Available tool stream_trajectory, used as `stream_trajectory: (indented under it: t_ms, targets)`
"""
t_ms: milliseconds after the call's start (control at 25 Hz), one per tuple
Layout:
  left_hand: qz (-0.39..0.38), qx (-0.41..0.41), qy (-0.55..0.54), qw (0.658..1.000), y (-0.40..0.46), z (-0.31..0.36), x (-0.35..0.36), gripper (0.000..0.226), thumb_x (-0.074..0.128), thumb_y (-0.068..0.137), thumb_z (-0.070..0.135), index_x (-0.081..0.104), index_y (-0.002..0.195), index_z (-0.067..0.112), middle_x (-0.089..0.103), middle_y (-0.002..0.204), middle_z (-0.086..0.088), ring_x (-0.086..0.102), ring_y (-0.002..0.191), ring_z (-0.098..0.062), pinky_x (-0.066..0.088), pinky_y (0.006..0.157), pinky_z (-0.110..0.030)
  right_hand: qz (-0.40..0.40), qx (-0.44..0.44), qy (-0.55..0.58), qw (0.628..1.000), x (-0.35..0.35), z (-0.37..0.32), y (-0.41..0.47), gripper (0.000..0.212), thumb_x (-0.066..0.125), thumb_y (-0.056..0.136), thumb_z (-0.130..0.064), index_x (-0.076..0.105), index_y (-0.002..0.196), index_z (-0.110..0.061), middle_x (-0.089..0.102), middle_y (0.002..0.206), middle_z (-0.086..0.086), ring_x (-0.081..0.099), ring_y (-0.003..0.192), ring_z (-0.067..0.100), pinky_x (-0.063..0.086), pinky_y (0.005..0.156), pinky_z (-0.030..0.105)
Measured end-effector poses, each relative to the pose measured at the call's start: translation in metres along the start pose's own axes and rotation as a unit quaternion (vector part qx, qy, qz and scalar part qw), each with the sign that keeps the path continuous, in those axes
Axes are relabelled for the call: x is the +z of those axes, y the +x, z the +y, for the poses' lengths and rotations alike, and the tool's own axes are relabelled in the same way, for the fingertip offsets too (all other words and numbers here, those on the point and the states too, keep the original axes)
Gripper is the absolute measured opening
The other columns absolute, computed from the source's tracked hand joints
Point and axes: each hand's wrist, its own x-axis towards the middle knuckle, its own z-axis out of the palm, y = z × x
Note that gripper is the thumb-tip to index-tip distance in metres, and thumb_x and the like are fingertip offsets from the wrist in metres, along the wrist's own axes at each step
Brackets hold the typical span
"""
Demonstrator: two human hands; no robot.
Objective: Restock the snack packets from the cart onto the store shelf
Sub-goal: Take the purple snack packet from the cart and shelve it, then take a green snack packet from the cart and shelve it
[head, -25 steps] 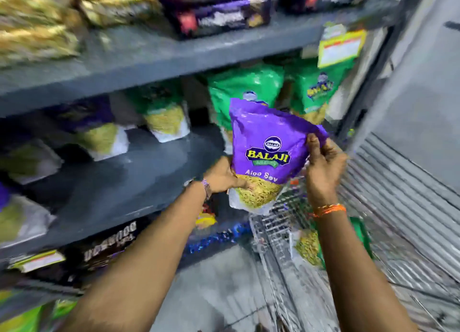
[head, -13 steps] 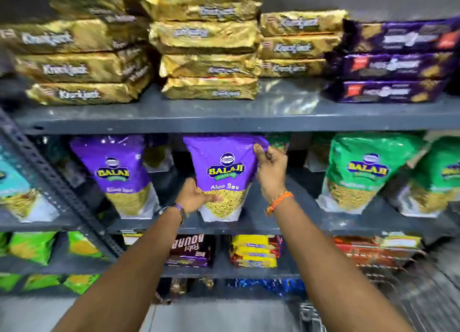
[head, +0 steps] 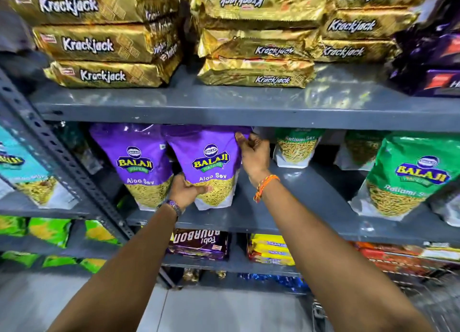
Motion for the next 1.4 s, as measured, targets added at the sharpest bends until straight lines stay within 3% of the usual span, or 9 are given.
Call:
stream_trajectory:
  t_ms: [120,240,360,480,760,960,1080,1200,1400]
  targets:
    - [0.031,0.0,-0.012,0.999,-0.003,-0.005,0.0,0.06,0.092,0.049,0.005,0.067,0.104,0.009,0.076,0.102,-0.006,0.073,0.093,-0.022,0.057,0.089,-0.044,-0.032,0.011,0.017,0.999,-0.005,-0.006,-0.004,0.022,0.068,0.088,-0.013,0.056,0.069,-0.008,0.054,0.067,0.001,0.043,0.068,0.01,0.039,0.062,0.028]
    - [0.122,-0.02,-0.091,0.988,-0.017,0.0,0.008,0.073,0.092,0.047,-0.002,0.057,0.11,0.005,0.069,0.117,-0.014,0.065,0.1,-0.022,0.052,0.096,-0.04,-0.055,0.032,0.026,0.998,-0.018,-0.018,-0.009,0.008,0.067,0.087,-0.004,0.06,0.084,-0.002,0.062,0.066,-0.007,0.055,0.06,-0.002,0.047,0.062,0.015]
    - [0.243,-0.028,-0.164,0.956,-0.053,0.018,0.017,0.075,0.09,0.05,-0.003,0.054,0.115,0.001,0.062,0.125,-0.024,0.06,0.116,-0.031,0.044,0.109,-0.043,-0.054,0.035,0.028,0.998,-0.049,-0.042,-0.025,0.024,0.061,0.092,-0.006,0.061,0.115,0.0,0.07,0.099,0.004,0.067,0.084,0.001,0.052,0.075,0.016]
    - [0.25,0.011,-0.188,0.95,-0.092,0.04,0.035,0.063,0.084,0.056,-0.011,0.056,0.109,0.006,0.064,0.112,-0.015,0.061,0.103,-0.019,0.046,0.107,-0.041,-0.017,0.029,0.055,0.998,-0.099,-0.068,-0.05,0.022,0.055,0.097,-0.017,0.063,0.117,-0.013,0.071,0.11,-0.002,0.065,0.099,0.016,0.053,0.081,0.028]
    - [-0.008,0.063,-0.137,0.989,-0.153,0.07,0.131,0.064,0.084,0.055,-0.013,0.059,0.104,0.019,0.067,0.112,0.003,0.063,0.108,-0.005,0.044,0.101,-0.019,0.113,0.014,0.087,0.99,-0.239,-0.11,-0.128,0.038,0.05,0.094,-0.032,0.061,0.124,-0.012,0.069,0.126,0.007,0.067,0.11,0.02,0.054,0.089,0.03]
    - [-0.231,0.111,-0.054,0.965,-0.19,0.08,0.227,0.069,0.087,0.055,-0.008,0.06,0.108,0.027,0.065,0.118,0.012,0.058,0.114,0.008,0.037,0.099,-0.005,0.261,0.033,0.107,0.959,-0.346,-0.09,-0.205,0.033,0.044,0.101,-0.023,0.063,0.123,-0.005,0.071,0.121,0.008,0.068,0.104,0.017,0.054,0.089,0.027]
    - [-0.364,0.112,0.002,0.925,-0.208,0.074,0.294,0.074,0.091,0.051,0.001,0.059,0.112,0.028,0.065,0.118,0.014,0.058,0.113,0.009,0.038,0.098,-0.005,0.414,0.043,0.142,0.898,-0.408,-0.056,-0.261,0.031,0.045,0.101,-0.019,0.064,0.115,0.001,0.076,0.105,0.007,0.071,0.091,0.015,0.056,0.086,0.027]
    - [-0.462,0.123,0.086,0.874,-0.224,0.059,0.364,0.086,0.091,0.041,0.02,0.058,0.12,0.021,0.065,0.122,0.003,0.06,0.117,-0.006,0.042,0.104,-0.019,0.595,0.06,0.18,0.781,-0.451,-0.015,-0.313,0.021,0.045,0.1,-0.013,0.063,0.091,-0.01,0.076,0.069,-0.006,0.066,0.057,0.002,0.052,0.059,0.015]
    - [-0.639,0.156,0.304,0.689,-0.237,0.0,0.492,0.12,0.088,0.04,0.033,0.034,0.141,-0.001,0.045,0.14,-0.011,0.046,0.124,-0.018,0.034,0.105,-0.012,0.761,0.113,0.182,0.612,-0.497,0.067,-0.386,0.019,0.071,0.084,-0.021,0.058,0.071,-0.019,0.06,0.049,-0.015,0.052,0.051,-0.001,0.043,0.054,0.02]
